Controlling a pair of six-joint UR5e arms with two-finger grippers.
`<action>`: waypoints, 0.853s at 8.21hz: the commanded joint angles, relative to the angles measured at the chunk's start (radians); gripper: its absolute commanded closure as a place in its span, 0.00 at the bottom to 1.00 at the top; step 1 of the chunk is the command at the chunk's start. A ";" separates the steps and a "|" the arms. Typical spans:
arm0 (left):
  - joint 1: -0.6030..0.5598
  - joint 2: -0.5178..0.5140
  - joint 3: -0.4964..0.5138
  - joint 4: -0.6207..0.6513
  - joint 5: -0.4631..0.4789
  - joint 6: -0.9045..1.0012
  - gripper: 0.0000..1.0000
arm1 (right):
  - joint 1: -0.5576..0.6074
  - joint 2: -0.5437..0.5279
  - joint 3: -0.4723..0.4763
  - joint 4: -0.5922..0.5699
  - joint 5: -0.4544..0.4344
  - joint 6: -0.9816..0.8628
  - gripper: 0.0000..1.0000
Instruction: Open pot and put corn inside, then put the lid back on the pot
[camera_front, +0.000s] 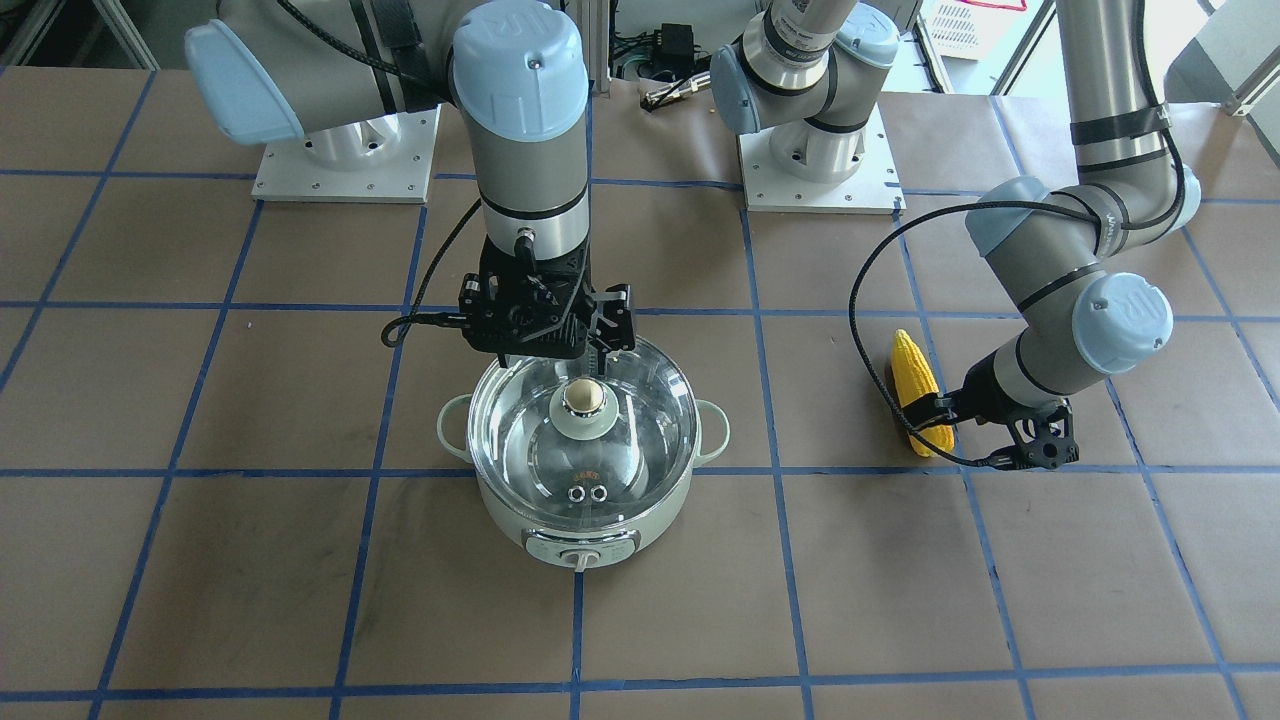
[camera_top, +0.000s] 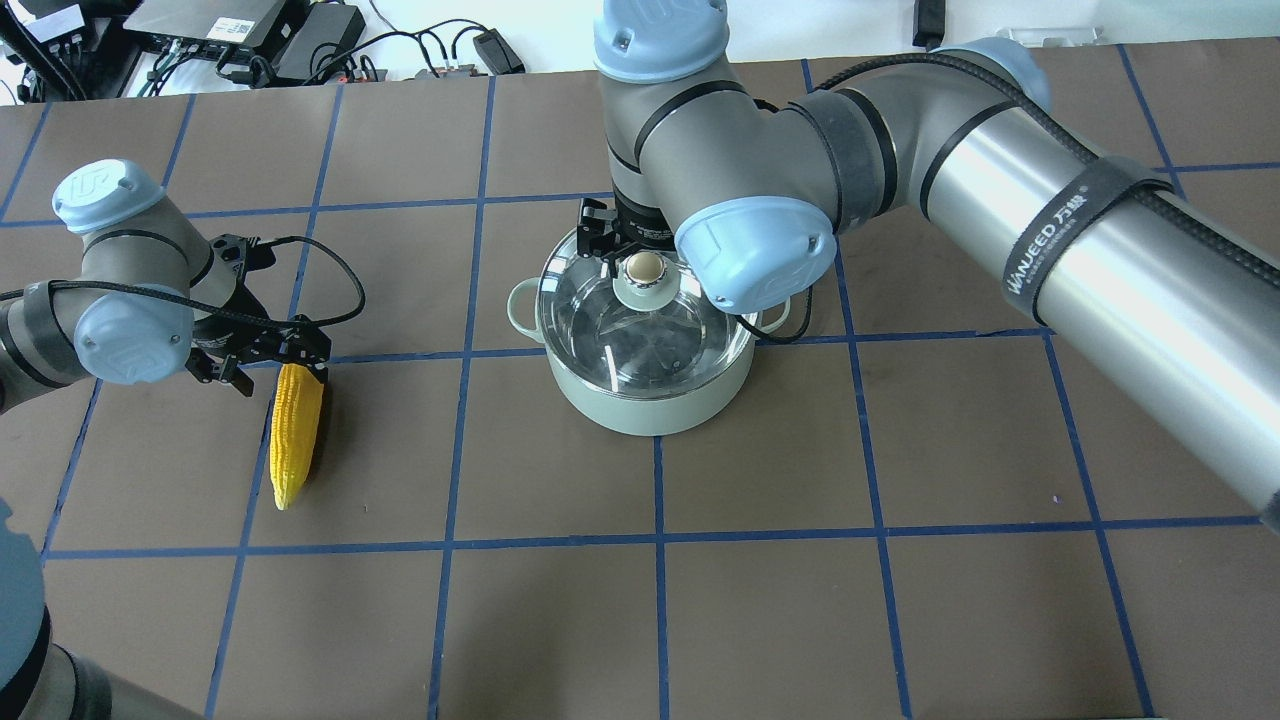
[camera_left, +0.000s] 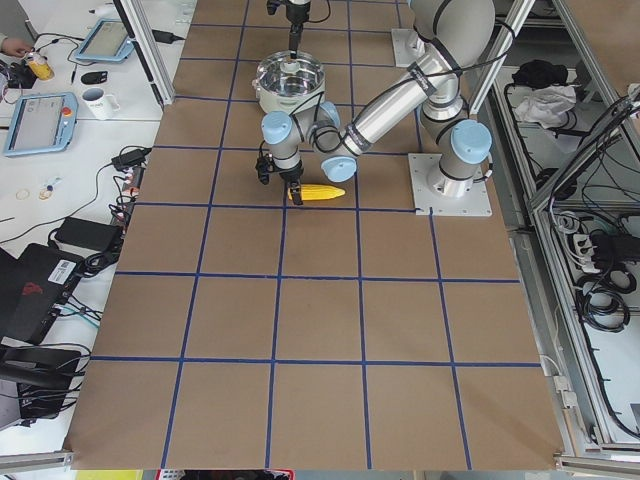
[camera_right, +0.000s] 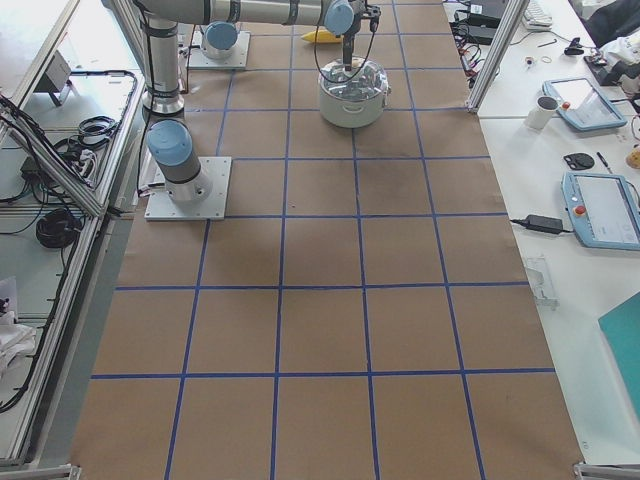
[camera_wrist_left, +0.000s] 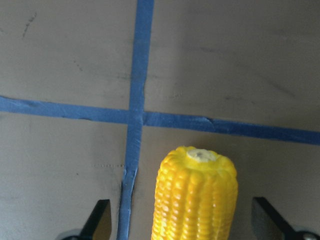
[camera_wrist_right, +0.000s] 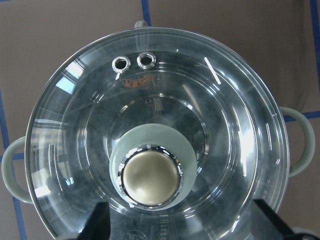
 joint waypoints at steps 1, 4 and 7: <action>-0.005 0.004 -0.001 -0.001 -0.003 0.032 0.25 | 0.013 0.030 0.004 -0.027 0.000 0.034 0.00; -0.005 0.004 -0.001 -0.010 -0.004 0.047 0.65 | 0.020 0.056 0.002 -0.062 -0.001 0.027 0.00; -0.011 0.030 0.002 -0.021 0.010 0.056 0.89 | 0.020 0.062 0.001 -0.067 -0.003 0.014 0.10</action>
